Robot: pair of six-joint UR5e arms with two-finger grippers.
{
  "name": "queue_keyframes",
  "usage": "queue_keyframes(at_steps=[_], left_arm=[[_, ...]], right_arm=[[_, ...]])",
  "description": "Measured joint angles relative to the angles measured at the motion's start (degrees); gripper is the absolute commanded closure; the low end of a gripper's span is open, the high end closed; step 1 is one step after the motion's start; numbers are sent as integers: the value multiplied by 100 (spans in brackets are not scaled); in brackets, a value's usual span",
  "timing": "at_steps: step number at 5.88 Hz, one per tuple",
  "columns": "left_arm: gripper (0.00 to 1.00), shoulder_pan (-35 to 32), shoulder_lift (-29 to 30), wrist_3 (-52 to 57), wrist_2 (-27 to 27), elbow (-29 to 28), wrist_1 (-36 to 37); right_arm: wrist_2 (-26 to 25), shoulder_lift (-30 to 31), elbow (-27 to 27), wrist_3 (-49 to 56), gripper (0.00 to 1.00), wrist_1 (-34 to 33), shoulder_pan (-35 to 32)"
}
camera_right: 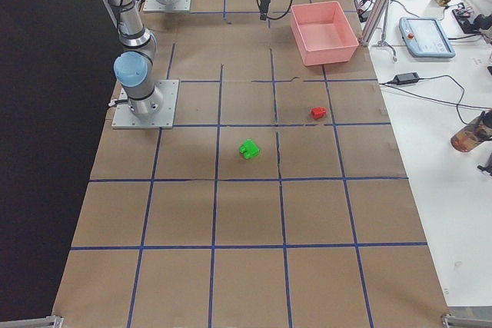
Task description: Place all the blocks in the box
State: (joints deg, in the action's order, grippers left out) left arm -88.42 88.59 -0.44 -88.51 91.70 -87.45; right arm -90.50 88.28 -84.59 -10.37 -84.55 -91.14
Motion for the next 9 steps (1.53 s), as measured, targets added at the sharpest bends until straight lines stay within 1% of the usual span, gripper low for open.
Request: queue_keyframes(at_steps=[3,4,5,6,7,8,9], left_arm=[[1,22,-30,5,-3,-23,0],[1,127,-83,45,-28,11,-8],[0,455,-120,92,-42,79,-42],[0,928,-40,142,-56,132,-79],[1,1413,200,319,-218,182,-50],[1,1877,523,653,-438,259,219],[3,2355,892,963,-537,400,740]], right_arm=[[6,4,-14,-15,0,0,0],[6,4,-14,-14,0,0,0],[6,12,-14,-13,0,0,0],[4,30,-20,-16,0,0,0],[2,52,-34,-17,0,-6,0],[-3,49,-50,-4,0,-33,32],[-45,39,-58,164,0,-81,121]])
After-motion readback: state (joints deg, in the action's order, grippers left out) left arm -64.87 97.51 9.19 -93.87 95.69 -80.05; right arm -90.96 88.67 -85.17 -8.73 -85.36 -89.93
